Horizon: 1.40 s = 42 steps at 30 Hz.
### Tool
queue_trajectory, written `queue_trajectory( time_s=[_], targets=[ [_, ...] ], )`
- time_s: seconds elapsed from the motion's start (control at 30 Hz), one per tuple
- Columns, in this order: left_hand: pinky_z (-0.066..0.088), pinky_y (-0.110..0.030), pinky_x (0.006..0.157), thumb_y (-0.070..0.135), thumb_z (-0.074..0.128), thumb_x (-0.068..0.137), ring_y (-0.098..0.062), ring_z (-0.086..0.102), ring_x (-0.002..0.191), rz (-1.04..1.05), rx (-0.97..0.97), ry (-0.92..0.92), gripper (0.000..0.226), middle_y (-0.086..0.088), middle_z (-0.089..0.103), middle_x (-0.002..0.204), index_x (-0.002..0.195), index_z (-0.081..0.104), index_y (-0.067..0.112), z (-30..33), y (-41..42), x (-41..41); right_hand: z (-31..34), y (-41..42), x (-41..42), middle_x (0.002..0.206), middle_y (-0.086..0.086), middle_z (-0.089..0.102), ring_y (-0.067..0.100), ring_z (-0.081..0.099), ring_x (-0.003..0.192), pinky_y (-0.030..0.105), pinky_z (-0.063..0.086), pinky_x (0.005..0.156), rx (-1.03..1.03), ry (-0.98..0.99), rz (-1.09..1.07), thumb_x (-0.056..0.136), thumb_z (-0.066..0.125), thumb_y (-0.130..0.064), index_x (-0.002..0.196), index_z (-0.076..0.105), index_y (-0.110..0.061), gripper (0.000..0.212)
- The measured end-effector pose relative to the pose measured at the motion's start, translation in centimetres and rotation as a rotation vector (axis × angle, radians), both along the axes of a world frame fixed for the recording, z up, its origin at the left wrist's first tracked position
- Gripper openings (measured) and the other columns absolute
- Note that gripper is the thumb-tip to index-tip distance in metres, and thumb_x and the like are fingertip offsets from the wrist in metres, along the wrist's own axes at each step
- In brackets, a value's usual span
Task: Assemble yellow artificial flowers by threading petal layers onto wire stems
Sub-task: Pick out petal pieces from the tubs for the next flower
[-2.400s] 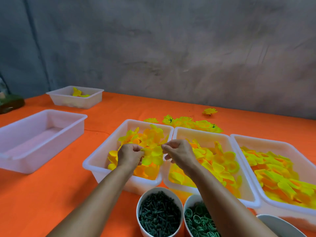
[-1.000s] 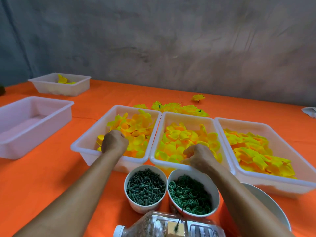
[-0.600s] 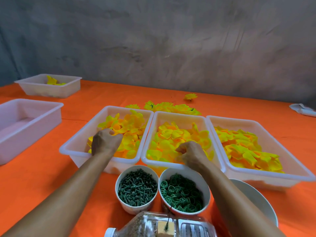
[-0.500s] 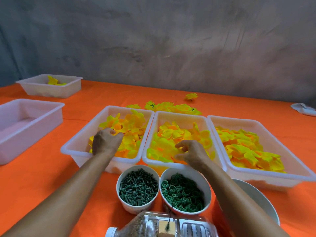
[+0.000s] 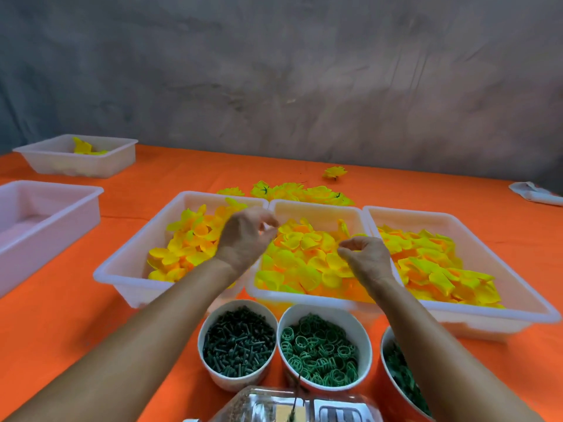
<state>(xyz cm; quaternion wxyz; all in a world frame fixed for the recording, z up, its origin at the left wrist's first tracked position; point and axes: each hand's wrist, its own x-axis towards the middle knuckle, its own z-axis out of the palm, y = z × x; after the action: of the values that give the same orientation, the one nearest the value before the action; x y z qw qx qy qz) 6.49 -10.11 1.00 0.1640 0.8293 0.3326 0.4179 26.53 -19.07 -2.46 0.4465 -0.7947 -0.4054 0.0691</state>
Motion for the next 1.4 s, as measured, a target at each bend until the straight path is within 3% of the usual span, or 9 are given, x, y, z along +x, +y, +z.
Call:
queue_trajectory(
  time_s=[0.17,0.3,0.43,0.53,0.67,0.83,1.0,1.13,1.4],
  targets=[
    [0.04,-0.035,0.096,0.018,0.072,0.082,-0.021,0.052,0.115,-0.216,-0.056,0.384,0.031,-0.004,0.063,0.12,0.113,0.068,0.016,-2.4,-0.4,3.6,-0.8,0.6,-0.3,0.129,0.012,0.059,0.03,0.048,0.124,0.035,0.037,0.1,-0.266,-0.254,-0.032,0.085,0.066,-0.023,0.122,0.063,-0.014,0.038],
    [0.033,-0.035,0.104,0.028,0.069,0.084,-0.021,0.038,0.129,-0.167,-0.039,0.533,0.052,0.0,0.049,0.137,0.133,0.052,0.023,-4.0,-0.3,4.4,-1.3,0.8,-0.8,0.121,0.013,0.061,0.033,0.048,0.116,0.036,0.034,0.097,-0.547,-0.52,0.033,0.086,0.059,-0.026,0.118,0.058,-0.013,0.034],
    [0.029,-0.037,0.1,0.038,0.066,0.085,-0.025,0.037,0.128,-0.073,-0.017,0.712,0.06,-0.004,0.049,0.135,0.139,0.042,0.027,-4.4,0.1,4.5,-1.4,0.9,-0.4,0.12,0.013,0.061,0.033,0.049,0.115,0.038,0.04,0.093,-0.464,-0.403,0.054,0.08,0.067,-0.021,0.131,0.052,-0.018,0.053],
    [0.03,-0.037,0.098,0.036,0.066,0.085,-0.027,0.046,0.122,-0.034,0.021,0.776,0.045,-0.006,0.057,0.127,0.126,0.055,0.02,-4.3,0.0,4.6,-1.3,0.9,-0.6,0.117,0.012,0.06,0.032,0.052,0.112,0.038,0.044,0.089,-0.375,-0.358,0.099,0.078,0.07,-0.017,0.135,0.05,-0.02,0.06],
    [0.038,-0.033,0.089,0.026,0.071,0.082,-0.024,0.054,0.107,-0.084,-0.059,0.532,0.014,-0.005,0.062,0.109,0.093,0.068,0.018,-4.2,0.1,4.1,-1.0,0.8,-0.8,0.106,0.012,0.064,0.028,0.058,0.101,0.034,0.043,0.083,-0.215,-0.27,0.129,0.08,0.07,-0.012,0.13,0.055,-0.013,0.052],
    [0.044,-0.034,0.082,0.019,0.069,0.085,-0.026,0.056,0.098,-0.143,-0.164,0.349,0.009,-0.007,0.063,0.105,0.088,0.061,0.015,-4.1,-0.4,3.7,-0.7,0.6,-0.9,0.099,0.013,0.063,0.028,0.057,0.093,0.027,0.028,0.064,-0.079,-0.233,0.149,0.082,0.065,-0.008,0.102,0.065,-0.006,0.02],
    [0.04,-0.024,0.074,-0.001,0.069,0.076,-0.022,0.06,0.087,-0.117,-0.242,0.053,0.01,-0.007,0.067,0.087,0.083,0.064,0.006,-3.8,-0.2,3.4,-0.8,0.6,-1.1,0.111,0.008,0.058,0.024,0.057,0.098,0.032,0.044,0.081,-0.048,-0.248,0.191,0.081,0.071,-0.017,0.124,0.054,-0.009,0.047],
    [0.048,-0.032,0.075,-0.003,0.071,0.075,-0.018,0.058,0.083,-0.099,-0.378,-0.217,0.015,-0.006,0.063,0.083,0.08,0.062,0.008,-3.5,0.1,2.9,-0.8,0.5,-1.2,0.117,0.009,0.06,0.026,0.057,0.1,0.041,0.047,0.086,-0.05,-0.256,0.213,0.081,0.072,-0.022,0.125,0.057,-0.013,0.047],
    [0.046,-0.027,0.072,0.002,0.076,0.073,-0.016,0.056,0.079,-0.118,-0.373,-0.255,0.018,-0.002,0.062,0.079,0.075,0.061,0.011,-3.7,0.3,3.1,-0.5,0.4,-1.3,0.11,0.011,0.067,0.024,0.059,0.103,0.034,0.044,0.084,0.044,-0.163,0.248,0.092,0.06,-0.026,0.103,0.071,-0.006,0.026]
  ],
)
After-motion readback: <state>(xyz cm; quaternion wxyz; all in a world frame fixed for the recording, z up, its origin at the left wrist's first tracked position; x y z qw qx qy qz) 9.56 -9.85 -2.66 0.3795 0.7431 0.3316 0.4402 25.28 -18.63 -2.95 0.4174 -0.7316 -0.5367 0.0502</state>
